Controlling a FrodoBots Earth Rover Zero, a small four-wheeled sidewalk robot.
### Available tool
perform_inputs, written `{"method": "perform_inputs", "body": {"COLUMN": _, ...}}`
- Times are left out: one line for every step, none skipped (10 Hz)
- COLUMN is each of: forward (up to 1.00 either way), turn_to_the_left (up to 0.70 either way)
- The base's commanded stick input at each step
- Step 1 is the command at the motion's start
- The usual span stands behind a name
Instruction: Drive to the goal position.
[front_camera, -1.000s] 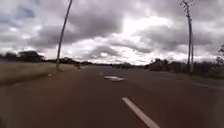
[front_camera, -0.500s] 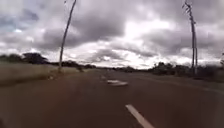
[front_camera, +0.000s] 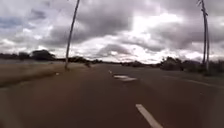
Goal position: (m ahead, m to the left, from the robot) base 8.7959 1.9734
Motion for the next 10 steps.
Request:
{"method": "perform_inputs", "body": {"forward": 1.0, "turn_to_the_left": 0.04}}
{"method": "perform_inputs", "body": {"forward": 1.0, "turn_to_the_left": 0.04}}
{"method": "perform_inputs", "body": {"forward": 1.0, "turn_to_the_left": 0.42}}
{"method": "perform_inputs", "body": {"forward": 1.0, "turn_to_the_left": 0.44}}
{"method": "perform_inputs", "body": {"forward": 1.0, "turn_to_the_left": 0.04}}
{"method": "perform_inputs", "body": {"forward": 1.0, "turn_to_the_left": 0.04}}
{"method": "perform_inputs", "body": {"forward": 1.0, "turn_to_the_left": -0.16}}
{"method": "perform_inputs", "body": {"forward": 1.0, "turn_to_the_left": -0.36}}
{"method": "perform_inputs", "body": {"forward": 1.0, "turn_to_the_left": -0.36}}
{"method": "perform_inputs", "body": {"forward": 1.0, "turn_to_the_left": -0.36}}
